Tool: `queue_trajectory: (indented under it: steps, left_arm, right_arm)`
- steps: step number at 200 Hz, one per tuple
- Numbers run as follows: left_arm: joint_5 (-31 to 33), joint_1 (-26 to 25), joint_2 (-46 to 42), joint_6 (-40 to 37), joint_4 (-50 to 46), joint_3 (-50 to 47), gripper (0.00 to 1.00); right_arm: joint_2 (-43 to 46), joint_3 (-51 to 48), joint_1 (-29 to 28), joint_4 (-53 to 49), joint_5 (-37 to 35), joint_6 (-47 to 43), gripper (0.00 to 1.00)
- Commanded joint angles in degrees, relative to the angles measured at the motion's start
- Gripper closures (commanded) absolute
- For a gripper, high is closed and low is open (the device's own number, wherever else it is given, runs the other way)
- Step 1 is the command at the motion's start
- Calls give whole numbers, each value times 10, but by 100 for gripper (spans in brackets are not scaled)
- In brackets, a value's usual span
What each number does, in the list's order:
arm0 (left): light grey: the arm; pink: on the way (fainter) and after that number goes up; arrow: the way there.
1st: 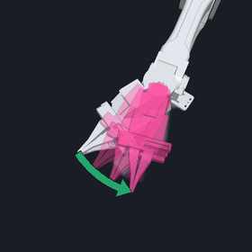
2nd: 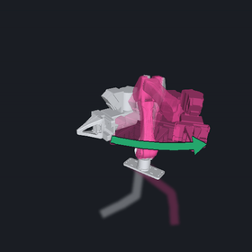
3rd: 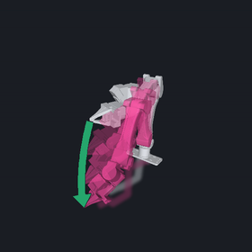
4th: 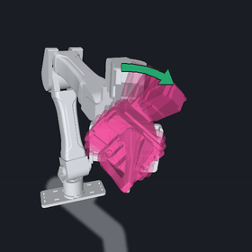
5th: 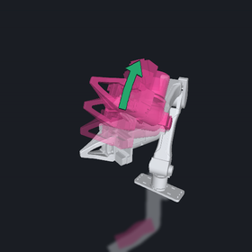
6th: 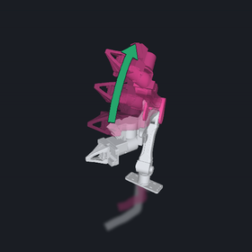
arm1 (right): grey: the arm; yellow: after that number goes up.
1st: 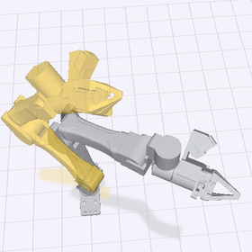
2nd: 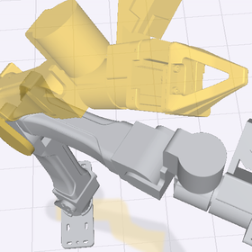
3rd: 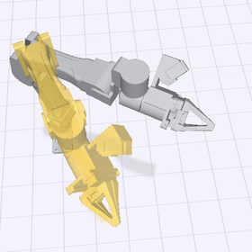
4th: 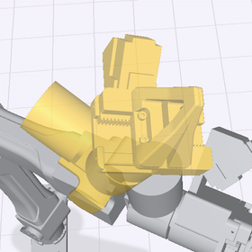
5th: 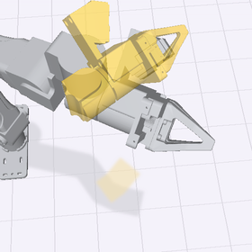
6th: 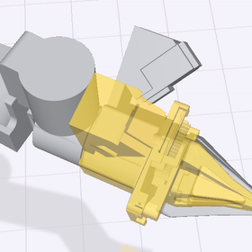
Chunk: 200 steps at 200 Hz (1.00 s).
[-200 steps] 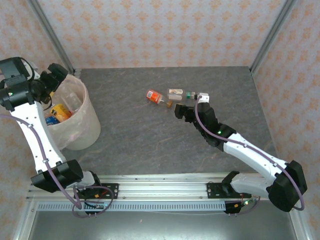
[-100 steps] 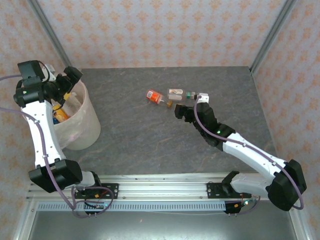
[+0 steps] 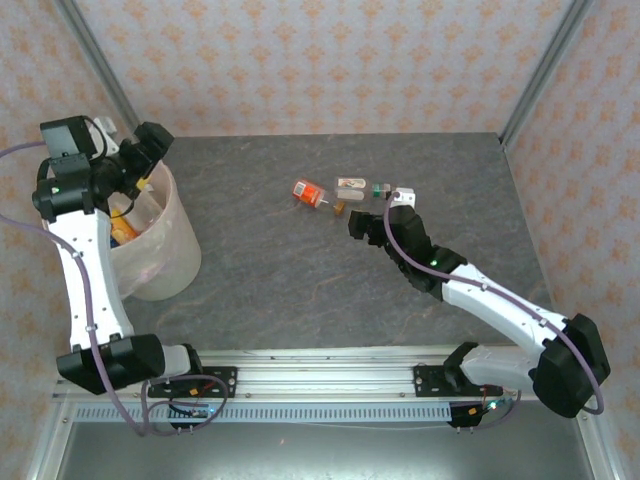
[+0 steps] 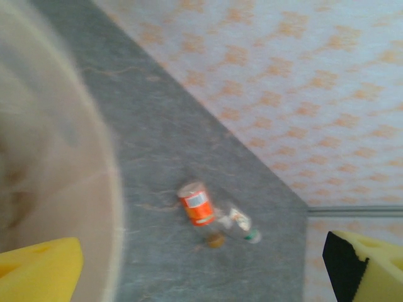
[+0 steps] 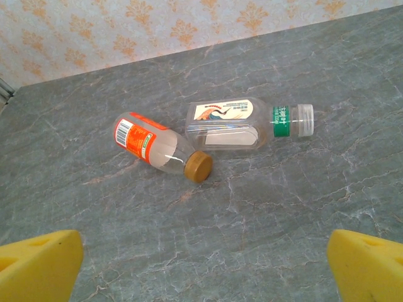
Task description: Put the plastic bottles in the bin
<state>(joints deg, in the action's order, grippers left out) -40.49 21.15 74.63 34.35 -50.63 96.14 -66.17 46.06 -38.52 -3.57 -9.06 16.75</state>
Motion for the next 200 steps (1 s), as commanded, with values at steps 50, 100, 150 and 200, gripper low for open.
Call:
queue_trajectory:
  steps: [50, 100, 150, 200]
  left_arm:
    - [119, -250, 15, 39, 79, 61, 0]
    - [338, -417, 93, 65, 85, 62, 0]
    - [483, -495, 227, 182, 62, 89, 0]
    - [518, -513, 373, 283, 49, 128, 0]
  right_arm:
    - [14, -11, 0, 16, -25, 7, 1]
    - [76, -34, 0, -27, -58, 5, 1]
    - [147, -63, 1, -79, -108, 22, 1]
    - [196, -69, 2, -121, -117, 22, 0]
